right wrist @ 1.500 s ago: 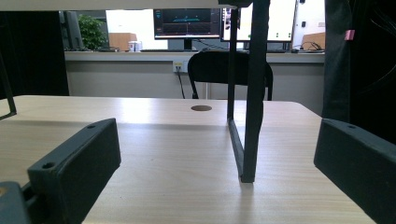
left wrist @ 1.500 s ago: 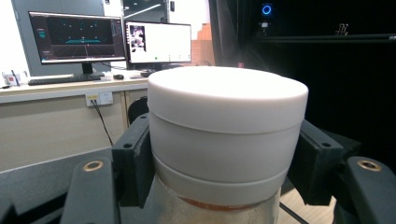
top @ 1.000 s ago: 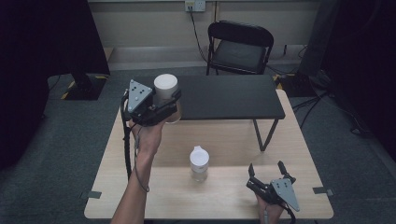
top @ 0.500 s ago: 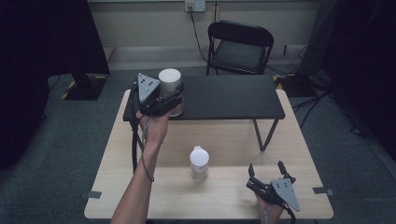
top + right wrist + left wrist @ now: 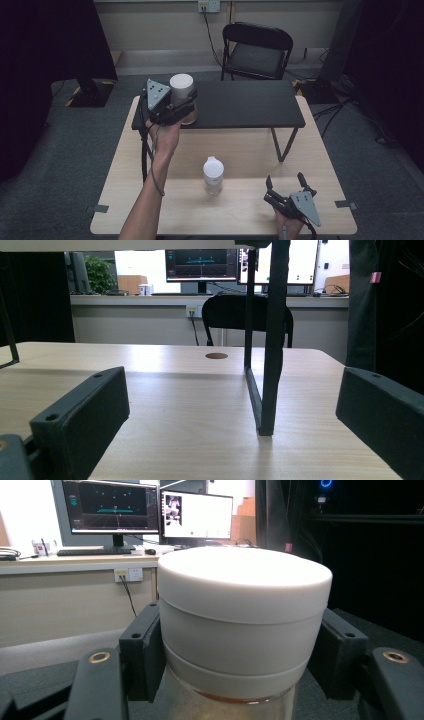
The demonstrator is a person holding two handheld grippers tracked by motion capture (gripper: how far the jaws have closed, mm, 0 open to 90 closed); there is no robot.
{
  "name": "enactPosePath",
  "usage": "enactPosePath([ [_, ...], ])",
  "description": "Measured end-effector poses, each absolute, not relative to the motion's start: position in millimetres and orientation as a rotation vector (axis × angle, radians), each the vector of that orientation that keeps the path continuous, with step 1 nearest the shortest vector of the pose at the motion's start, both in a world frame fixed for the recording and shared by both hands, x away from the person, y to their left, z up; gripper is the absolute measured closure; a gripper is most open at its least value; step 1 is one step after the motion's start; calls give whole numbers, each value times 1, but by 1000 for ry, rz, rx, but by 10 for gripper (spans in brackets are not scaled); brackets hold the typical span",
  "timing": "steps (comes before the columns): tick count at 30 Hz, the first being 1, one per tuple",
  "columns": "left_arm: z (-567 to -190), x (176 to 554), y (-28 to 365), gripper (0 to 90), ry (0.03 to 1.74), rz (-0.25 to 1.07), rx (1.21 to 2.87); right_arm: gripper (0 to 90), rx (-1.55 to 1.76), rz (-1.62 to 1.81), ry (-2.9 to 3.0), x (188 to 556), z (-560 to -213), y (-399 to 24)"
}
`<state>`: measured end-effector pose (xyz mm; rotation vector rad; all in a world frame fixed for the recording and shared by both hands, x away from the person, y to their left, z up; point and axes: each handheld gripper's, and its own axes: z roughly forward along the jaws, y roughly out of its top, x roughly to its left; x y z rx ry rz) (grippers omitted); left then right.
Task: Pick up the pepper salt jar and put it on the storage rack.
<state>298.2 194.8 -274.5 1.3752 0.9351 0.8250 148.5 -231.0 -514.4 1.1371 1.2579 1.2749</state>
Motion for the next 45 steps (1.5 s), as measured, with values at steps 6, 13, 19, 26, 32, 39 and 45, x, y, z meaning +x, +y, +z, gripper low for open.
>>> enactPosePath([
  [6,-274,299,195,338,932,825,1377,0,1138,1275,1258,148,-514,-231],
  [13,-270,302,195,266,979,793,1403,0,1137,1275,1258,148,-514,-231],
  [19,-279,300,196,135,937,821,1365,0,1137,1275,1258,148,-514,-231],
  [26,-281,296,197,2,904,852,1342,0,1137,1275,1258,148,-514,-231],
  [32,-282,294,196,0,905,865,1338,0,1137,1275,1258,148,-514,-231],
  [39,-285,287,197,0,883,879,1339,0,1137,1275,1258,148,-514,-231],
  [45,-288,279,197,0,886,886,1329,0,1137,1275,1257,149,-514,-231],
])
